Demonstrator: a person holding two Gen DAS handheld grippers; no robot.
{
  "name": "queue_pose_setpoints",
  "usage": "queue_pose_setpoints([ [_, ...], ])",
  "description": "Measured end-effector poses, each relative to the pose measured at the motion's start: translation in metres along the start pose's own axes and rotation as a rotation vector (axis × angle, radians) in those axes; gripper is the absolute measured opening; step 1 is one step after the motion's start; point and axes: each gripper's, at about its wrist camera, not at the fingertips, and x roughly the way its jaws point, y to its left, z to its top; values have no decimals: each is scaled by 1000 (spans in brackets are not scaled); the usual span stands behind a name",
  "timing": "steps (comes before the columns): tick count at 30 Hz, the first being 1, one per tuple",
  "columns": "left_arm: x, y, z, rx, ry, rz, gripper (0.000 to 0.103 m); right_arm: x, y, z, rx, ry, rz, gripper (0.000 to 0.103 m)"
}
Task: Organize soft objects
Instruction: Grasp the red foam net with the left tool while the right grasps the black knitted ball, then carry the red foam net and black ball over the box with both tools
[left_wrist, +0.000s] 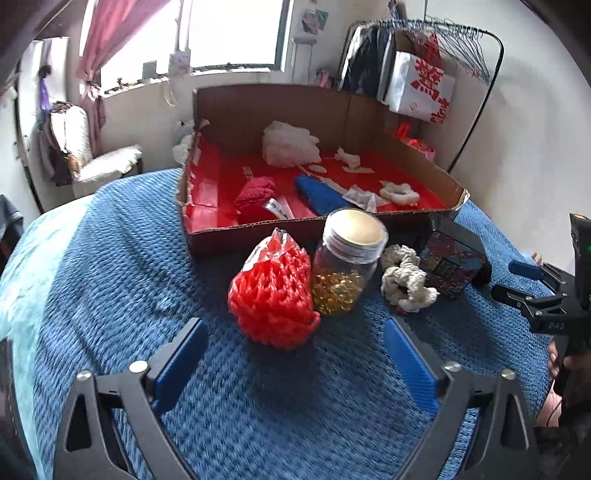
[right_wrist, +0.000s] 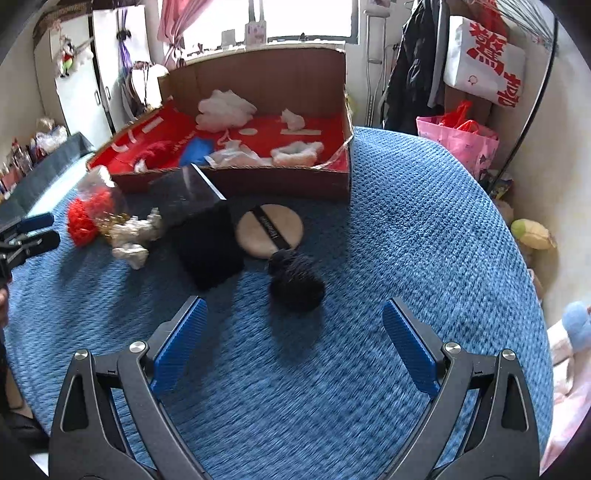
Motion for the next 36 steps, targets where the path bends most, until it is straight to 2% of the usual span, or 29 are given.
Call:
queue_pose_setpoints([
  [4, 19, 5, 8, 14, 47, -25, 85, 14, -5, 6, -11, 25, 14, 94],
  [8, 33, 8, 13, 18, 80, -36, 78, 24, -9, 10, -13, 43, 32, 83],
  [10, 39, 11, 15, 11, 89, -47, 72, 27, -9, 11, -14, 47, 47, 74],
  [11, 42, 12, 15, 7, 96, -61, 69, 28, -8, 12, -17, 50, 53, 63],
  [12, 44, 13, 15, 0, 103, -72, 60, 30, -8, 12, -21, 53, 63, 51],
  [13, 47, 14, 15, -9, 110, -75, 53, 31, -8, 11, -19, 54, 77, 44],
  [14, 47, 16, 15, -16, 110, -76, 53, 32, -7, 11, -19, 58, 92, 34],
  [18, 43, 20, 12, -28, 100, -96, 48, 29, -5, 8, -27, 45, 105, 33],
  [27, 8, 18, 0, -54, 43, -100, 48, 4, 1, 5, -17, -2, 130, 33],
  [36, -36, -9, -35, -52, -15, -155, 48, -32, 42, -20, -83, -37, 233, 33],
])
